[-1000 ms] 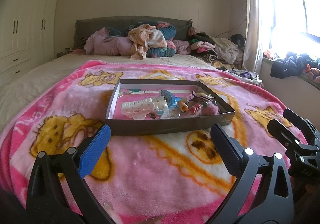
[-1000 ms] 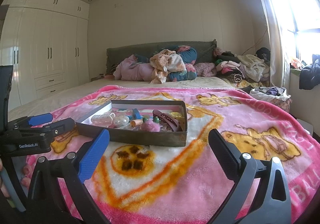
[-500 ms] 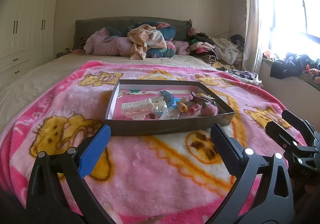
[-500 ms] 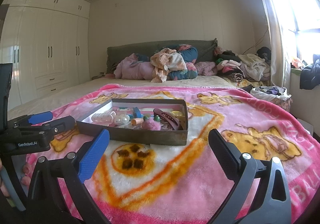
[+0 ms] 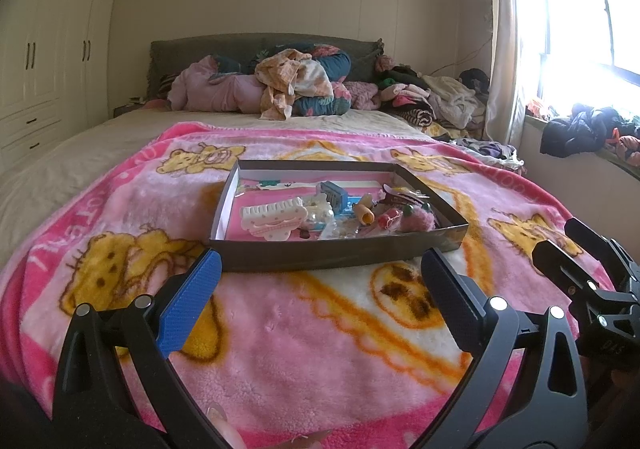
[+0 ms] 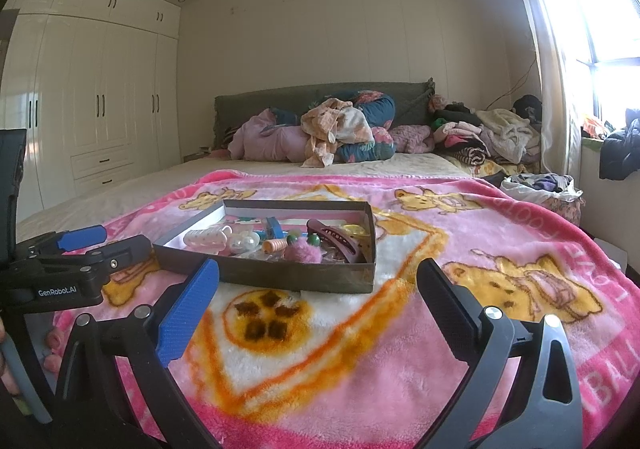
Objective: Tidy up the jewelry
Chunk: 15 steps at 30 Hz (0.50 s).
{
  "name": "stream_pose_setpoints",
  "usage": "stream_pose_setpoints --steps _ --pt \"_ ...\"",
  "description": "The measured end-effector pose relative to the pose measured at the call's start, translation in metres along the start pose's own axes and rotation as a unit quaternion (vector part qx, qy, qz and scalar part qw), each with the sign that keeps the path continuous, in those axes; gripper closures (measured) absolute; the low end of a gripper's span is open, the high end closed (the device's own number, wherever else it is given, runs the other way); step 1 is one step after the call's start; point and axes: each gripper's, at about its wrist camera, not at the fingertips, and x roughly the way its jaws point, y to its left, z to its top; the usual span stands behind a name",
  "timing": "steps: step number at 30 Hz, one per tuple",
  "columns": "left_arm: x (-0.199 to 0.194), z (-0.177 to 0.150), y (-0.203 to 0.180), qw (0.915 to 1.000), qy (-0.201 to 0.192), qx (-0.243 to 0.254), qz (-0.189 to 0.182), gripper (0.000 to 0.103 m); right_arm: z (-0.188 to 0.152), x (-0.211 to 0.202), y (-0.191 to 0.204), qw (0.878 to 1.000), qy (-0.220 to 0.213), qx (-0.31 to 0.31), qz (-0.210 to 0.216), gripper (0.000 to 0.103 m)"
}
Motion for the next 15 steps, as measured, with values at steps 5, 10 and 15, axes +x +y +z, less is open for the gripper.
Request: stream_pose_setpoints --steps 5,10,15 --pt "0.0001 -0.0001 -0.0002 1.0 0.0 0.0 0.0 0.011 0.0001 0.0001 -0.0002 1.0 0.001 0.0 0.0 0.006" --pt "-0.0004 -0.0002 -0.0001 1.0 0.0 -0.001 0.0 0.011 -0.0002 0.0001 -0.0005 1.0 0.002 0.0 0.001 0.006" --pt "-0.0001 -0.0005 -0.0008 1.0 0.0 0.0 0.0 0.011 0.0006 0.0002 0.0014 1.0 0.003 -0.001 0.002 0.006"
